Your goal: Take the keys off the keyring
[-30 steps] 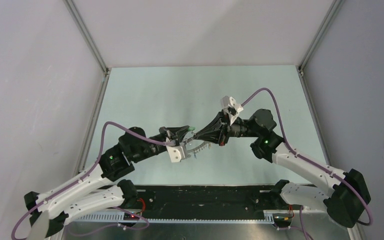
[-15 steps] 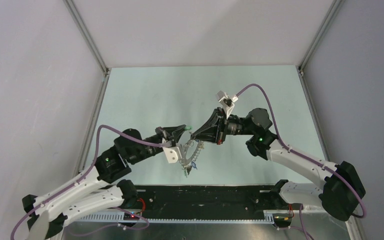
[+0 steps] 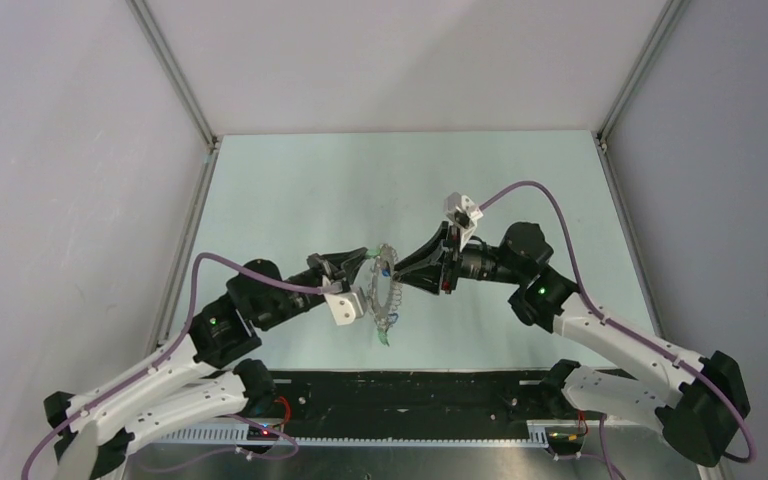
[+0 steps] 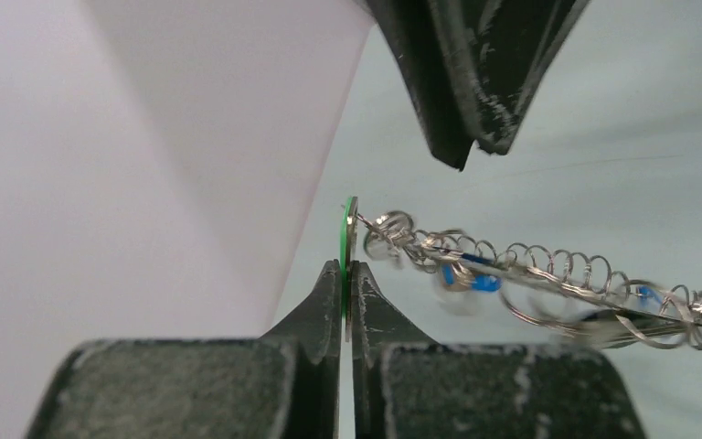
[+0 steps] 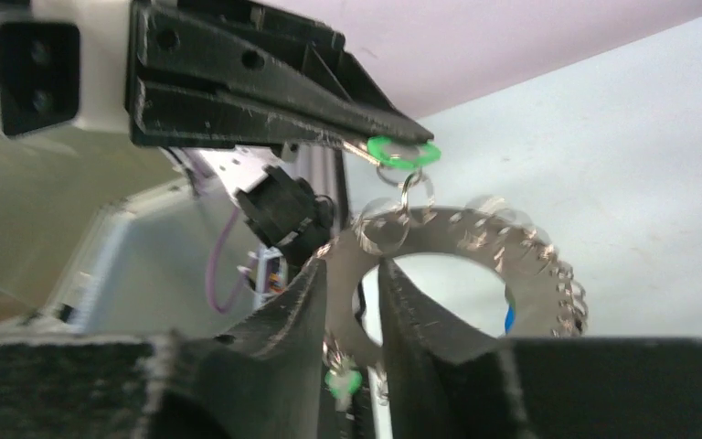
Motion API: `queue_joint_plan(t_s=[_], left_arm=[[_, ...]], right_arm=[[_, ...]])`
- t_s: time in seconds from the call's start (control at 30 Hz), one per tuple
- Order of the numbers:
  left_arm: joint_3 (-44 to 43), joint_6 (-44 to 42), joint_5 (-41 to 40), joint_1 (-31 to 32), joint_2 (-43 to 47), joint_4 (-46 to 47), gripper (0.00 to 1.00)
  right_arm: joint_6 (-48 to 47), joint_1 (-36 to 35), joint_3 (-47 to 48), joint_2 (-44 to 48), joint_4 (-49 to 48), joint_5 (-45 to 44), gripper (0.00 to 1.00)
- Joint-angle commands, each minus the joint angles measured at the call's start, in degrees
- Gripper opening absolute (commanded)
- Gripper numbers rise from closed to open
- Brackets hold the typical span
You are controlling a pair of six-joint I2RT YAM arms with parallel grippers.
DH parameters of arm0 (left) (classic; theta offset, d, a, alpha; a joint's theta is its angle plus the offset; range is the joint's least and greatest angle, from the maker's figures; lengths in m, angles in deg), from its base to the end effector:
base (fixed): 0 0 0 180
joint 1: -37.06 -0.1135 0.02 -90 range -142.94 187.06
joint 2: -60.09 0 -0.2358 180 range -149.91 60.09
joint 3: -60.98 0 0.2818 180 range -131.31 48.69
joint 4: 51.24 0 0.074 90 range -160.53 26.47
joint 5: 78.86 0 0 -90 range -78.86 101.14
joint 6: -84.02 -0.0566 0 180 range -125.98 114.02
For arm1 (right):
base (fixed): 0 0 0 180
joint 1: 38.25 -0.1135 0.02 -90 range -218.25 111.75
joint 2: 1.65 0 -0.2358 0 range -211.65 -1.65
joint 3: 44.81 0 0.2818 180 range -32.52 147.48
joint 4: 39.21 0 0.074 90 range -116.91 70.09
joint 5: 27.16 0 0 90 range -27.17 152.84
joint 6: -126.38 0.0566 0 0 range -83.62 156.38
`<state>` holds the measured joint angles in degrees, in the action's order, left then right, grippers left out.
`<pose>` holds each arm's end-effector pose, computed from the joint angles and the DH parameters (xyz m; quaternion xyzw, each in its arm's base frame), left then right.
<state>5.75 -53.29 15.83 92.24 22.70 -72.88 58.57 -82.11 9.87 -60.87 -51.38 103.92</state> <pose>0.1281 -0.1923 0.3344 0.5864 0.4349 -0.0767 0.6790 0.1876 0.2318 0.3093 -0.3753 0.5560 0.5778 0.4650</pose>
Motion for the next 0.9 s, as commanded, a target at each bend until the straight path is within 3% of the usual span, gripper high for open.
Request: queue_joint_plan(t_s=[0.0, 0.23, 0.5, 0.87], left_arm=[[-0.8, -1.3, -2.1, -0.5, 0.6, 5.8, 0.0], [-1.0, -1.4, -0.5, -0.4, 0.5, 5.4, 0.0], [-0.9, -1.2, 0.2, -0.5, 0.6, 5.3, 0.0], [-1.0, -1.1, 0.7, -0.4, 0.5, 5.3, 0.0]], right_arm=[[-12.0, -0.9, -0.2, 2.8, 8.6, -6.3, 0.36], [-18.9, -1.9, -0.2, 3.4, 6.6, -8.3, 0.43], [-25.6, -3.4, -0.1, 3.6, 2.2, -11.0, 0.43], [-26.9, -4.7, -0.1, 1.4, -4.2, -10.6, 0.43]])
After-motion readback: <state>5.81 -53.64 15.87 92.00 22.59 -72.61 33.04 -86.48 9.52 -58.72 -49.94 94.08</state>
